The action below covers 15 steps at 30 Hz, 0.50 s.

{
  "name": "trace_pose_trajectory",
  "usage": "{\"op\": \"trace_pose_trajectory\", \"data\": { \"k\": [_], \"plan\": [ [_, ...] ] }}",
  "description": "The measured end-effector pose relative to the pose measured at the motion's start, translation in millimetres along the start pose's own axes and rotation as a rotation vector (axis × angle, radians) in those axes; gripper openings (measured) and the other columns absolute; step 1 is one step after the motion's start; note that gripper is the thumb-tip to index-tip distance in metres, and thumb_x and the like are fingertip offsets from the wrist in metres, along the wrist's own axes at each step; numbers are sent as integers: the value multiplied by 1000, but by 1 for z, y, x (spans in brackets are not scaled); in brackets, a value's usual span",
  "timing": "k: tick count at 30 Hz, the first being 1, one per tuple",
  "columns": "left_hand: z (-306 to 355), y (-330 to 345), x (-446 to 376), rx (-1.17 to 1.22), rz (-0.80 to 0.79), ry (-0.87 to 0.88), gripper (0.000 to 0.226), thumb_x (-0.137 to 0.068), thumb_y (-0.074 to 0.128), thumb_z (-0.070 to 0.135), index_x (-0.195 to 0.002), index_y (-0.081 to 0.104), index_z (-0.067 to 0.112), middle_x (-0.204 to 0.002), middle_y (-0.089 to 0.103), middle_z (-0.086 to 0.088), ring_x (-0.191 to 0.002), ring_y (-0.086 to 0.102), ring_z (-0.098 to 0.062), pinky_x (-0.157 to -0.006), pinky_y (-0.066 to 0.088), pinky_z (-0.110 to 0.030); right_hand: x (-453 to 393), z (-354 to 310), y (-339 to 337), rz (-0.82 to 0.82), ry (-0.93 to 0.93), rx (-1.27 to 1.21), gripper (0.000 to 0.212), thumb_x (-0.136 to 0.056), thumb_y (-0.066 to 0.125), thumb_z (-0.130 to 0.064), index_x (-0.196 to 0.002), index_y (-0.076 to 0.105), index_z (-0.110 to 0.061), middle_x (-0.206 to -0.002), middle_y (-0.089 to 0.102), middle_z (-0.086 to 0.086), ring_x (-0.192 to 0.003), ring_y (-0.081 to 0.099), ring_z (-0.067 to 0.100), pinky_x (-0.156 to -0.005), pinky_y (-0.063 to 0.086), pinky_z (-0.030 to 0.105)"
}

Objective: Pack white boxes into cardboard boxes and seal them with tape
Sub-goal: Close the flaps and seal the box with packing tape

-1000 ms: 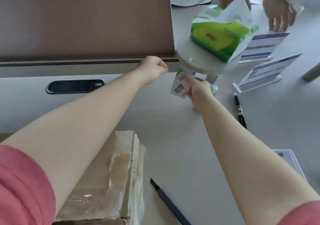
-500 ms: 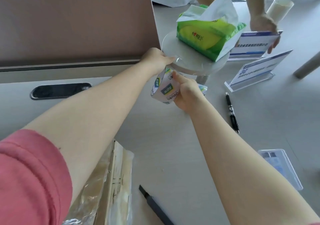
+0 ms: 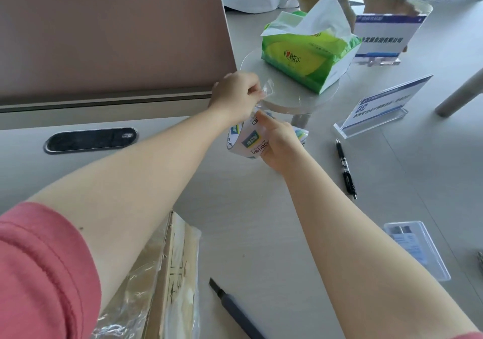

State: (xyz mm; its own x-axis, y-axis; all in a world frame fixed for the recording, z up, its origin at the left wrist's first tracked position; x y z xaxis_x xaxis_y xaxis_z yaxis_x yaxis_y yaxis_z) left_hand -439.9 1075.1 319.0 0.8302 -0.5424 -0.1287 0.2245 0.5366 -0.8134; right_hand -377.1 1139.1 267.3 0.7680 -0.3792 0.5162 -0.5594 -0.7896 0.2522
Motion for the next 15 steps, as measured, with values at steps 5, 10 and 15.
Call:
{"op": "trace_pose_trajectory", "data": {
  "k": [5, 10, 15],
  "plan": [
    [4, -3, 13, 33, 31, 120, 17, -91, 53, 16, -84, 61, 3, -84, 58, -10, -92, 57, -32, -79, 36, -30, 12, -1, -5, -103, -54, -76, 15, -96, 46, -16, -86, 57, -10, -85, 62, 8, -75, 60, 23, -70, 48, 32],
    [7, -25, 31, 215, 115, 95, 17, -91, 55, 14, -84, 65, 2, -78, 67, -2, -77, 62, -19, -77, 46, -27, 34, -13, -2, -127, -164, -4, 17, -94, 48, -13, -82, 59, -7, -71, 67, 6, -68, 63, 21, -70, 49, 30],
    [-11, -56, 56, 529, 88, -99, 30, -85, 62, 1, -65, 52, 21, -68, 58, 5, -57, 59, 5, -66, 46, -11, 65, -26, 25, -18, -288, 438, 21, -88, 57, -21, -70, 50, -14, -69, 52, 4, -64, 48, 20, -56, 36, 24]
  ]
}}
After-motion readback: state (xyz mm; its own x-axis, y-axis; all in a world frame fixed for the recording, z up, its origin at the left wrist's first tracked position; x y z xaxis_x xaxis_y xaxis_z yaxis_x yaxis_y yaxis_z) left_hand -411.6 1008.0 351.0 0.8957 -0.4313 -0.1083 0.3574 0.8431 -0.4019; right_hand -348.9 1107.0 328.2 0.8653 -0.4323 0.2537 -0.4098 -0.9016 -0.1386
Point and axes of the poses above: each hand's wrist, its own x-axis away from the middle knuckle, its own y-axis out of the palm, z = x × y, the point moved 1 cm from there along -x, towards the middle knuckle
